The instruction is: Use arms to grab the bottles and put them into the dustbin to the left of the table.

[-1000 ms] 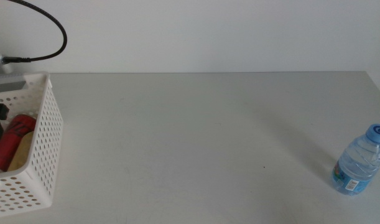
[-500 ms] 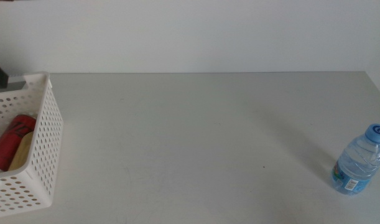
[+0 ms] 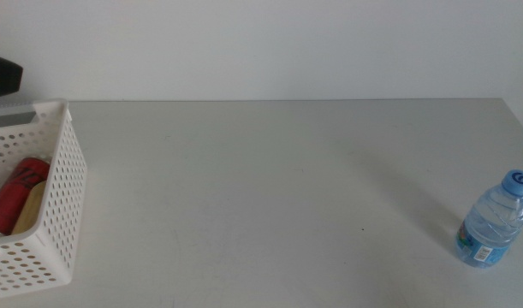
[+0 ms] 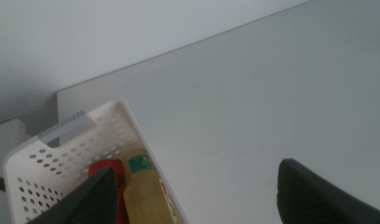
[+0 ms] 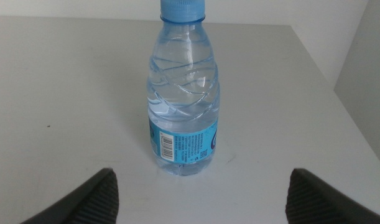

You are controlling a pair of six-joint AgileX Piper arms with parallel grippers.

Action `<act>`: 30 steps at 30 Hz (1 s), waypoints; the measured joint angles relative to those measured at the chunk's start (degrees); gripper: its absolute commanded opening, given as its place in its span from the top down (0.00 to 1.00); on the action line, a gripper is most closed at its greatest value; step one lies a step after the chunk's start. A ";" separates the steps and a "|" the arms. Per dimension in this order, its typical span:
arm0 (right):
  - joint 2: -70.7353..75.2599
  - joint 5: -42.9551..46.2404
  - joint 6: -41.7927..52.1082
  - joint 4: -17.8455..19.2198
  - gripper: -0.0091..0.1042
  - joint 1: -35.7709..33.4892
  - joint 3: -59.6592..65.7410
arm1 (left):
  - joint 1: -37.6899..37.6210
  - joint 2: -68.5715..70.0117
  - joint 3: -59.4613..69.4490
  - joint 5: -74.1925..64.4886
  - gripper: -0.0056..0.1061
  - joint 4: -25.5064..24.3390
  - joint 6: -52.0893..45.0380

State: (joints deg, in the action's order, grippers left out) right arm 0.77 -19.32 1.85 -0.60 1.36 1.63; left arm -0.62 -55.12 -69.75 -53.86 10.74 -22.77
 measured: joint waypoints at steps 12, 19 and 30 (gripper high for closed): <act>0.00 0.00 0.00 0.00 0.09 0.00 0.00 | -0.71 13.91 4.26 -6.57 0.20 5.08 0.00; 0.00 0.00 0.00 0.00 0.09 0.00 0.00 | -10.29 23.98 18.75 3.00 0.20 3.27 2.51; 0.00 0.00 0.00 0.00 0.09 0.00 0.00 | -26.89 32.31 31.49 10.41 0.20 -6.17 15.69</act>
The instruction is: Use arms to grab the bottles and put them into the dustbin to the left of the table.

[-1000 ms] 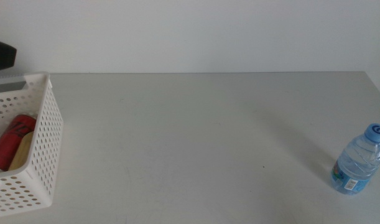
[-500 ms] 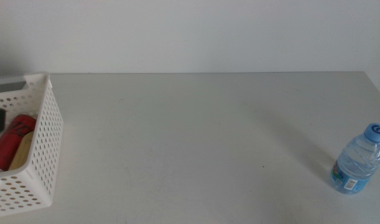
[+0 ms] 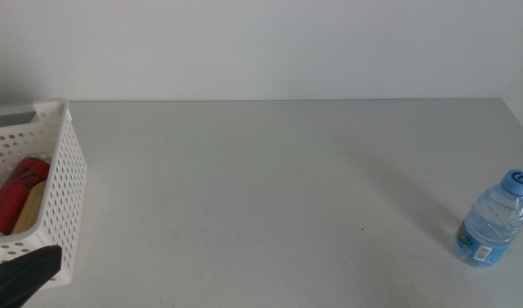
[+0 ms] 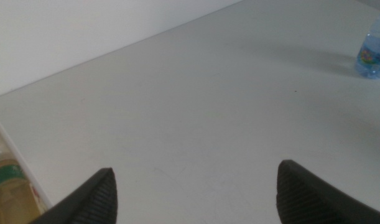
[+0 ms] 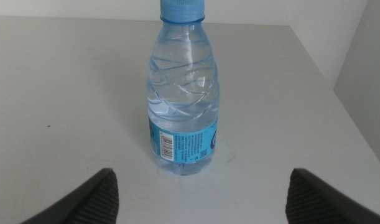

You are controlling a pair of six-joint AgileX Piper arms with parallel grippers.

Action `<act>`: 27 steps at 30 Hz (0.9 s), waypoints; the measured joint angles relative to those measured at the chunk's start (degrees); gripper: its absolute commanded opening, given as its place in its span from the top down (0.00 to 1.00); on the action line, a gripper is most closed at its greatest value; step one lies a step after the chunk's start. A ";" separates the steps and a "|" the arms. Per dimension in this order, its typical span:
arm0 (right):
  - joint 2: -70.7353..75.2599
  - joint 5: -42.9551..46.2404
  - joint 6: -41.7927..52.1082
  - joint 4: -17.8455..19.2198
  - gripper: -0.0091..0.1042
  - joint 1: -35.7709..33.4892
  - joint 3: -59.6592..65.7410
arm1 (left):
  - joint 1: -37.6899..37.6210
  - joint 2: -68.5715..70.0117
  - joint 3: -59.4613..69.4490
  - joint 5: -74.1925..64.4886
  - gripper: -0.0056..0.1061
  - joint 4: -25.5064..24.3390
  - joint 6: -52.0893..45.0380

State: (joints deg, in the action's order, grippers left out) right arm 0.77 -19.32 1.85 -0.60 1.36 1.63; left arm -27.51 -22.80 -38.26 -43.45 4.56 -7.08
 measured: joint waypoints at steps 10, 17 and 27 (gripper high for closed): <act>0.00 0.00 0.00 0.00 0.09 0.00 0.00 | -5.29 1.94 0.21 0.64 0.20 -1.01 1.23; 0.00 -0.52 0.00 -1.11 0.09 0.00 -0.19 | -5.47 2.10 0.21 0.64 0.20 -1.13 1.27; -17.45 3.28 0.00 1.25 0.09 0.00 -10.52 | -5.47 2.10 0.21 0.64 0.20 -1.13 1.27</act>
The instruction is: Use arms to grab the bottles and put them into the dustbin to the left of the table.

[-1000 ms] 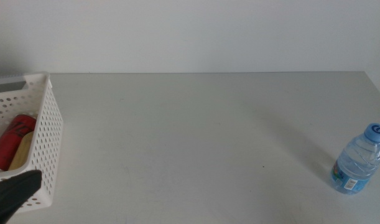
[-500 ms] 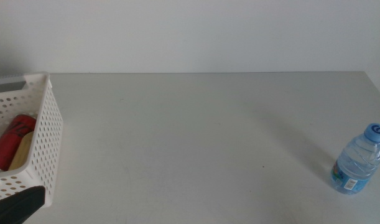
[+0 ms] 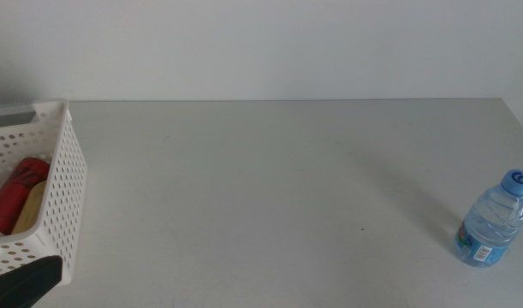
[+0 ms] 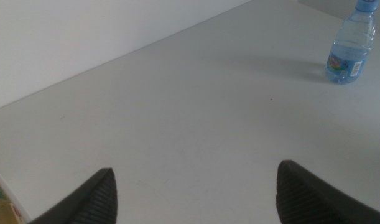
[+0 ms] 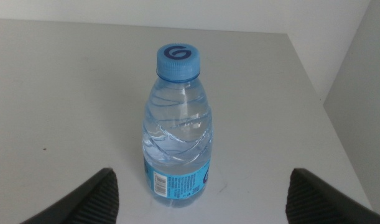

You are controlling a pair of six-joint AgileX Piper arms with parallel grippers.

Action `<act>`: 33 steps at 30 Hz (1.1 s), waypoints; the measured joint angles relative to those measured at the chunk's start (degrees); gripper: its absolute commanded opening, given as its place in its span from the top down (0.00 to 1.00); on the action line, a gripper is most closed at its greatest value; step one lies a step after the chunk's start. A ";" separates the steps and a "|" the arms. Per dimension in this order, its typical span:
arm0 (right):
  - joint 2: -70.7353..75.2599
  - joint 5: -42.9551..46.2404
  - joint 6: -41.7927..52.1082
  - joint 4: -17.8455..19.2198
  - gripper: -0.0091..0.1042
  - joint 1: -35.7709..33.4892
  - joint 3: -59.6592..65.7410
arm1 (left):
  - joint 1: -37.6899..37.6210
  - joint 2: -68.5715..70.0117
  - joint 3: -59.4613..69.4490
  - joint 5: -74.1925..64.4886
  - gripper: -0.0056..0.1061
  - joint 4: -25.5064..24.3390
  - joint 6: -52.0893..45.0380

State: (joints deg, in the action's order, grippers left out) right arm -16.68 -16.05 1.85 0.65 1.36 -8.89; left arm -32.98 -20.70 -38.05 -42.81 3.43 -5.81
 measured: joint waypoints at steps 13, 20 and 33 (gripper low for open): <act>-20.95 27.95 -3.07 10.38 0.09 0.00 -0.27 | 0.00 0.00 0.00 0.00 0.20 0.00 0.00; -21.26 33.82 -10.72 10.79 0.09 0.00 -0.32 | 0.00 0.00 0.00 0.00 0.20 0.00 0.00; -21.26 39.58 -14.40 10.86 0.09 0.00 -0.32 | 0.00 -0.05 0.00 0.00 0.20 0.00 0.00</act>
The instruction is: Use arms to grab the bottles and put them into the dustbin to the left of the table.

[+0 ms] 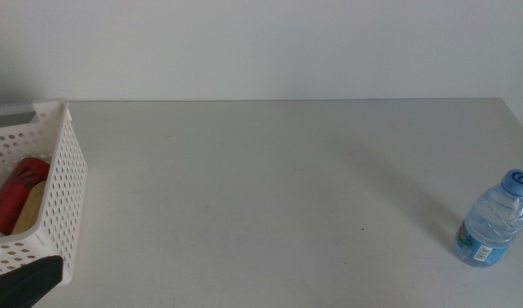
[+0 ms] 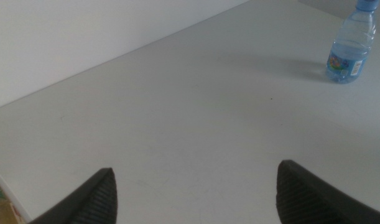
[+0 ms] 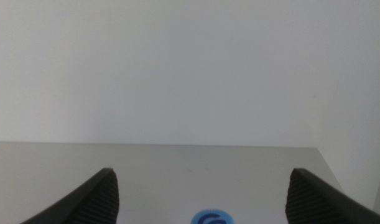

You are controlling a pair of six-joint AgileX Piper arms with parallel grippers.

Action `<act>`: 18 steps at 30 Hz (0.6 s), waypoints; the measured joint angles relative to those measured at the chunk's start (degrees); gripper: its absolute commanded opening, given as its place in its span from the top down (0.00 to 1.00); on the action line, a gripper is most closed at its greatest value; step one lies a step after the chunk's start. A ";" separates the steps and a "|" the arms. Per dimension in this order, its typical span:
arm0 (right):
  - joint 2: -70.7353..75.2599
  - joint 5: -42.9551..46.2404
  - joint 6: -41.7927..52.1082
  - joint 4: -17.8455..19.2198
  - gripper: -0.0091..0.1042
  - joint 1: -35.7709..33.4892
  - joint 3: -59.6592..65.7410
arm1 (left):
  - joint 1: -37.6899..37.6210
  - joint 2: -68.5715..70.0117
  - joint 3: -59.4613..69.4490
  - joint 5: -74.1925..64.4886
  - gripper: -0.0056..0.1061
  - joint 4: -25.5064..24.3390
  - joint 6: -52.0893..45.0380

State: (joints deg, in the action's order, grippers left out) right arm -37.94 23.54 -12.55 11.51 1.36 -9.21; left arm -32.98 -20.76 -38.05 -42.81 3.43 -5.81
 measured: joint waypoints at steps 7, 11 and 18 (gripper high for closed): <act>-1.90 2.85 -0.65 0.00 0.09 0.00 0.00 | 0.00 0.00 0.00 0.00 0.20 0.00 0.00; -6.37 2.91 0.95 0.00 0.09 0.00 0.00 | 0.00 0.00 0.00 0.00 0.20 0.00 0.00; -17.05 7.74 7.15 -2.48 0.09 0.00 0.00 | 0.00 0.00 0.00 0.00 0.20 0.00 0.00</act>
State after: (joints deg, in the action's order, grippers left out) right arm -54.99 31.28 -5.40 9.02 1.36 -9.21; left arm -32.98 -20.76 -38.05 -42.81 3.43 -5.81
